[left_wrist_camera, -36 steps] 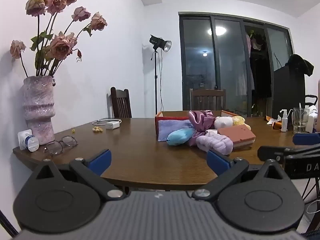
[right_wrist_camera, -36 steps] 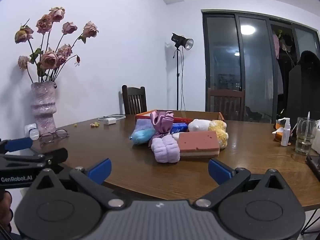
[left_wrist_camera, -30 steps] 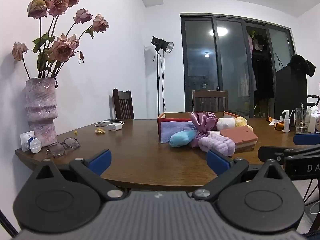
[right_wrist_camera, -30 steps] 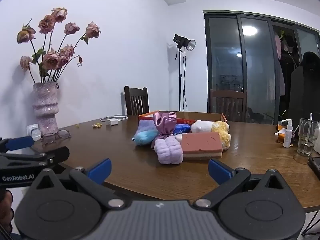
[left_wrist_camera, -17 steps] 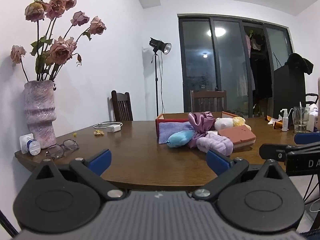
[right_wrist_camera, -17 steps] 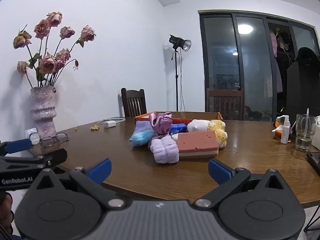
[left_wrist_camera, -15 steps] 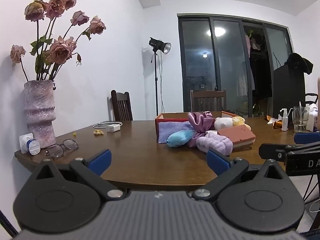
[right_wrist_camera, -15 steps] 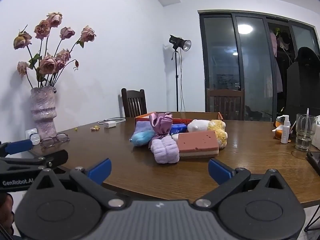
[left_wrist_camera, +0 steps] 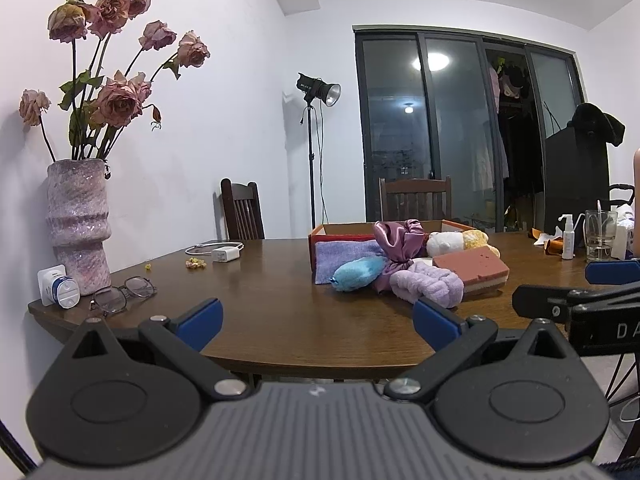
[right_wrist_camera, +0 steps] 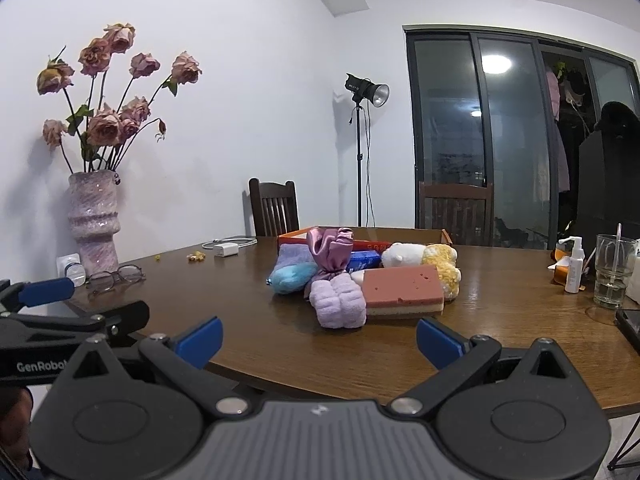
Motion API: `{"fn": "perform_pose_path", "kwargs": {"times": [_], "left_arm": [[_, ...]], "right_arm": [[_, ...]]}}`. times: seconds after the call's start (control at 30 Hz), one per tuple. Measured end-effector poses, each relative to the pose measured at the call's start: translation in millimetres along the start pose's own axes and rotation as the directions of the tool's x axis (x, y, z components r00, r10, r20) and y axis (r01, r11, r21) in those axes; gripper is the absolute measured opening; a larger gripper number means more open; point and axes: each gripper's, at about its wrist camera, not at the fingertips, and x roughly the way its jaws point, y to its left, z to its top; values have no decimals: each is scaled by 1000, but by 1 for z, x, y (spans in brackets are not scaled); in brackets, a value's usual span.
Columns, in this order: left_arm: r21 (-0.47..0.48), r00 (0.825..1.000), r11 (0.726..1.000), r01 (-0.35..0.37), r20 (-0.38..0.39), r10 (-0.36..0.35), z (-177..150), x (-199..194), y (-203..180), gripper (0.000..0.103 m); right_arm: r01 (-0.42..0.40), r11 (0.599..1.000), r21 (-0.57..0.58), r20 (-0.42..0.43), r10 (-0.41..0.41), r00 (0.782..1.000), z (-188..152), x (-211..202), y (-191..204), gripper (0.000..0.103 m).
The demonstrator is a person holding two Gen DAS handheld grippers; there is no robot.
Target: Organize soft objects
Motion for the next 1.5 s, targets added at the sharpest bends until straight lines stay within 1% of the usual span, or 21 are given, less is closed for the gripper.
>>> {"fn": "perform_pose_path", "kwargs": {"times": [1.5], "left_arm": [[-1,1000,1000,-9,0,9,0,-2,-1,103]], "right_arm": [[-6,1000,9,-1,6,1000,-2,-1,0,103]]}}
